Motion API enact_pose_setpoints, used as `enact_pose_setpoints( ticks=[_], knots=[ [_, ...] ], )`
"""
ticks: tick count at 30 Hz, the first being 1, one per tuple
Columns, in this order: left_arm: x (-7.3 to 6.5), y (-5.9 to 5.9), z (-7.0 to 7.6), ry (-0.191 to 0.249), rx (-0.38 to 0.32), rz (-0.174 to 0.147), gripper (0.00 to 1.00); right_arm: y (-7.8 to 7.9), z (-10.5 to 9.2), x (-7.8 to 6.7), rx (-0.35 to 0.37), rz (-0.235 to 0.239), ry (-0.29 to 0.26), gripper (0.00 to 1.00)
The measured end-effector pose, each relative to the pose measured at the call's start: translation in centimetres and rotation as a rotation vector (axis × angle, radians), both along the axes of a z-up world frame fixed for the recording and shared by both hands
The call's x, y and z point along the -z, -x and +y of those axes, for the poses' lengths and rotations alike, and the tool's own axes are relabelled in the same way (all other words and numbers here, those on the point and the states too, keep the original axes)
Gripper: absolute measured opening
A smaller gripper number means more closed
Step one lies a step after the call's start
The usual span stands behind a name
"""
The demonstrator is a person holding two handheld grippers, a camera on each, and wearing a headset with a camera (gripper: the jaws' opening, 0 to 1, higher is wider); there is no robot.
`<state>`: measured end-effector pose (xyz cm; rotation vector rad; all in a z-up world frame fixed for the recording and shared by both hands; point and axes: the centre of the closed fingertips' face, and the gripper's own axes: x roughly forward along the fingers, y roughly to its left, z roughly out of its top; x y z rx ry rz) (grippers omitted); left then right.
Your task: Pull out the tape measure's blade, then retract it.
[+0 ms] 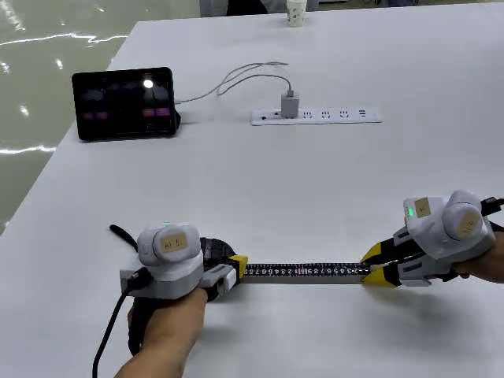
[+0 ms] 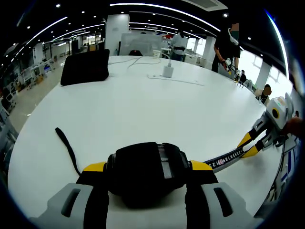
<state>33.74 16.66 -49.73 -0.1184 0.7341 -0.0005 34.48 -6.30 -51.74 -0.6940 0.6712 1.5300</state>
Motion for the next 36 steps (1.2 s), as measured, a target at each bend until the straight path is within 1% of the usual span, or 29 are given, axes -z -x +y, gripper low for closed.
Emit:
enact_pose_setpoints(
  ticks=[14,24,36],
  knots=[
    [0.0,0.0,0.0,0.007,-0.003,0.001,0.6,-0.1,1.3,0.2,-0.002,0.003,-0.014,0.09],
    [0.1,0.0,0.0,0.012,-0.003,0.002,0.6,0.3,2.3,0.0,-0.008,0.007,-0.026,0.09],
    [0.0,0.0,0.0,0.015,-0.006,0.004,0.6,0.2,3.2,0.1,-0.01,0.005,-0.034,0.09]
  ],
)
